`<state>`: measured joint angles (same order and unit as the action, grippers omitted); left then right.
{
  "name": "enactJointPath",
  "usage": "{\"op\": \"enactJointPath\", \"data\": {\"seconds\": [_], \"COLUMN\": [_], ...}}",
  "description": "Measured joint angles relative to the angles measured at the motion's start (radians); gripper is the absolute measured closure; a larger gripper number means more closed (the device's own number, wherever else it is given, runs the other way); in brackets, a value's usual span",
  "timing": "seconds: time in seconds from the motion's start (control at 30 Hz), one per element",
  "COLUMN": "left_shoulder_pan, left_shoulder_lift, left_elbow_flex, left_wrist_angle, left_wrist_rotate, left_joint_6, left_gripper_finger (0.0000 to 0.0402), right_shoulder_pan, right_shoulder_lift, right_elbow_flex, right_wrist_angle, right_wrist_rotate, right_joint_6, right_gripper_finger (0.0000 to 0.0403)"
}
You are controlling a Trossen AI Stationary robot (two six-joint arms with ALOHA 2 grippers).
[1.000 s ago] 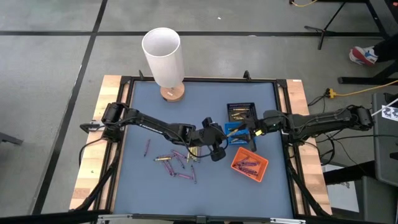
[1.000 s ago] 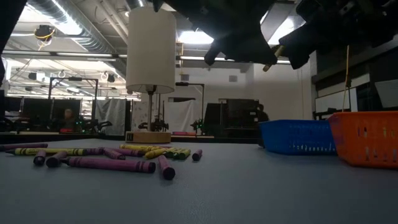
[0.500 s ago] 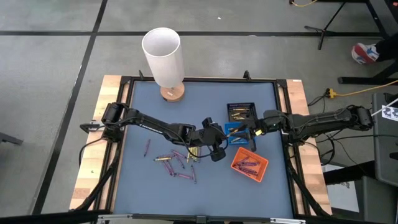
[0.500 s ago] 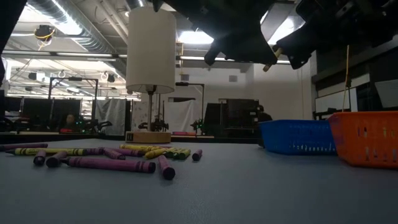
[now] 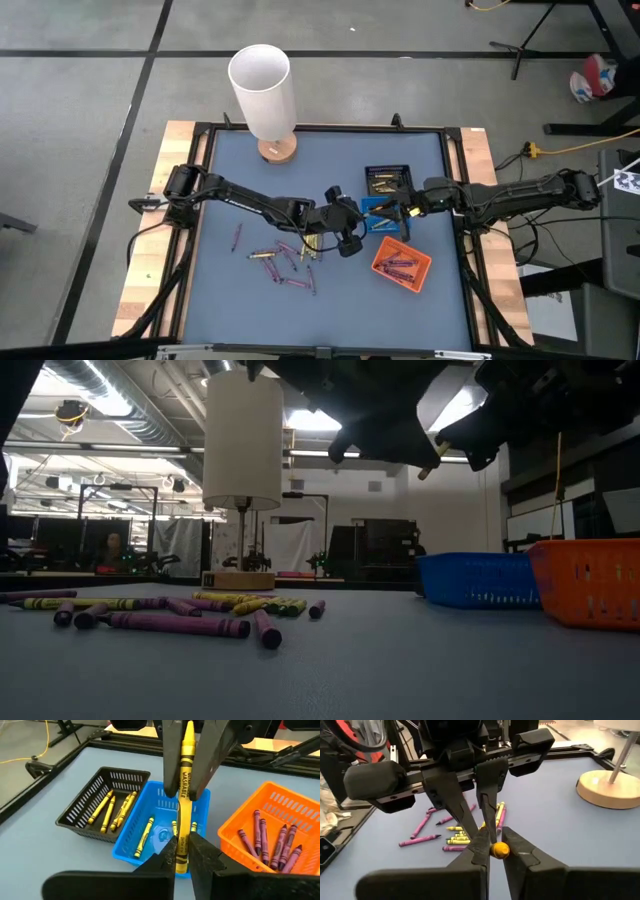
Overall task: Sort crayons
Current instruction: Put the yellow crayon into the black bin
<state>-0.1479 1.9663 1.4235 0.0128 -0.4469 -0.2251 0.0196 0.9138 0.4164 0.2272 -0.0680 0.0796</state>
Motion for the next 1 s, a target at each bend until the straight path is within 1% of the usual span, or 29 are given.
{"op": "enactJointPath", "data": {"seconds": [0.07, 0.27, 0.37, 0.47, 0.73, 0.87, 1.0], "left_shoulder_pan": [0.000, -0.003, -0.001, -0.002, -0.002, -0.003, -0.002], "left_shoulder_lift": [0.000, 0.000, 0.000, 0.000, 0.000, 0.000, 0.000], "left_elbow_flex": [0.000, 0.000, 0.000, 0.000, 0.000, 0.000, 0.000], "left_wrist_angle": [0.001, -0.017, -0.039, -0.057, -0.068, -0.070, -0.076], "left_wrist_rotate": [-0.001, -0.033, -0.050, -0.049, -0.050, -0.049, -0.049], "left_joint_6": [0.020, 0.025, 0.025, 0.025, 0.025, 0.025, 0.025], "left_gripper_finger": [0.0366, 0.0308, 0.0284, 0.0269, 0.0255, 0.0254, 0.0254], "right_shoulder_pan": [0.001, -0.001, -0.001, -0.001, -0.001, -0.001, -0.001], "right_shoulder_lift": [0.000, 0.000, 0.000, 0.000, 0.000, 0.000, 0.000], "right_elbow_flex": [0.000, 0.000, 0.000, 0.008, 0.014, 0.014, 0.014], "right_wrist_angle": [-0.004, -0.051, -0.111, -0.210, -0.351, -0.424, -0.468], "right_wrist_rotate": [0.015, 0.139, 0.245, 0.355, 0.569, 0.609, 0.611], "right_joint_6": [-0.006, -0.010, -0.011, -0.011, -0.012, -0.025, -0.035], "right_gripper_finger": [0.0374, 0.0376, 0.0374, 0.0374, 0.0373, 0.0373, 0.0373]}}
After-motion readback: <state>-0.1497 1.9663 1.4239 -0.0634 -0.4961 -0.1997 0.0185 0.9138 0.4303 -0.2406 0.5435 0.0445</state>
